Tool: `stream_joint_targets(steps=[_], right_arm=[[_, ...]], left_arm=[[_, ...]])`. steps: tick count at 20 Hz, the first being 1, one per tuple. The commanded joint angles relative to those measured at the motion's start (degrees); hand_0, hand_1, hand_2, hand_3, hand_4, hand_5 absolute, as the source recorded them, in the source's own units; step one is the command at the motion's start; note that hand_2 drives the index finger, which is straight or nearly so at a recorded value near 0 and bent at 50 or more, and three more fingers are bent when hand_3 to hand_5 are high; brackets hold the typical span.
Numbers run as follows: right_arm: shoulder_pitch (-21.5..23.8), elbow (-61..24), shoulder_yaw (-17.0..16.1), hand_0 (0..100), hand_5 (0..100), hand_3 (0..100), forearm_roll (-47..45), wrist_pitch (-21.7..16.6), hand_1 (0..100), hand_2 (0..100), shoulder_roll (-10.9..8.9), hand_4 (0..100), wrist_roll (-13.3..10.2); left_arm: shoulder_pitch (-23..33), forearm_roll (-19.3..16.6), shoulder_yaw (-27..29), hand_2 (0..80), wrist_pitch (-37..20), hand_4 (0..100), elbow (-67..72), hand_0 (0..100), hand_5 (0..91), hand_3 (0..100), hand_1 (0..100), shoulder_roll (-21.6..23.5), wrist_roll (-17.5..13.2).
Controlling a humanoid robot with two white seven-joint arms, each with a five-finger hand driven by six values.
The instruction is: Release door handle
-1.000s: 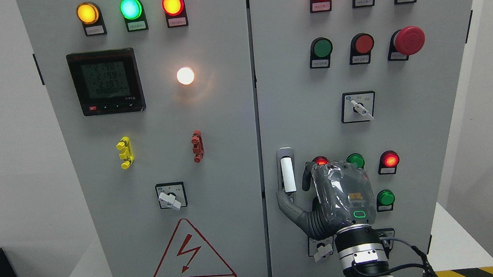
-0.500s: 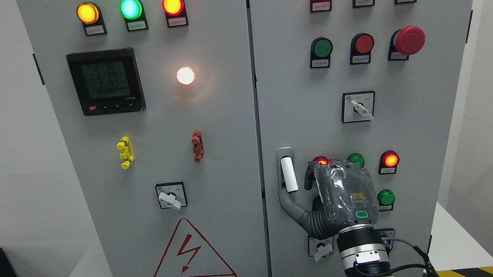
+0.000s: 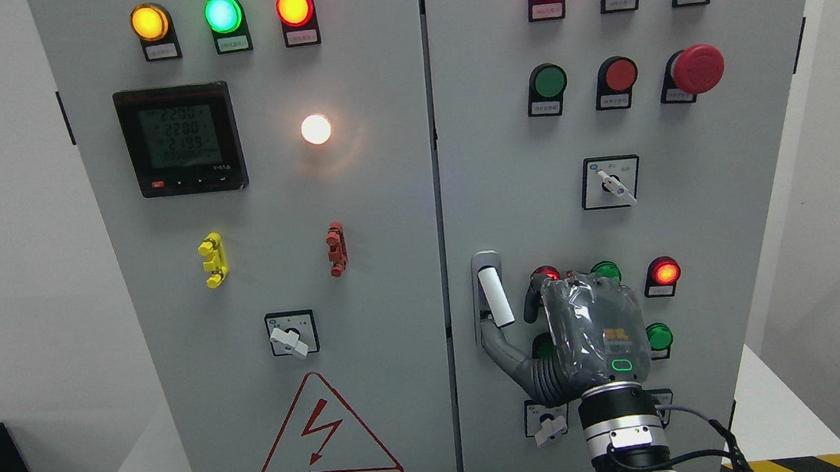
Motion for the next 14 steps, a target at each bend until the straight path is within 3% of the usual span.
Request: stream_joint_targets(steps=[1, 14], right_arm=[[-0.02, 0.00, -0.75, 37, 72, 100, 0.00, -0.06, 43, 69, 0.02, 76, 0.13], [-0.02, -0.09, -1.28, 38, 73, 100, 0.00, -0.06, 45, 69, 0.02, 76, 0.13]], left_arm=[[0.00, 0.00, 0.00, 4.3, 0.05, 0, 0.00, 0, 0.0, 11, 0, 0.05, 0.03], [0.00, 0.00, 0.00, 4.4, -0.04, 0, 0.00, 0, 0.0, 10, 0, -0.04, 0.03]])
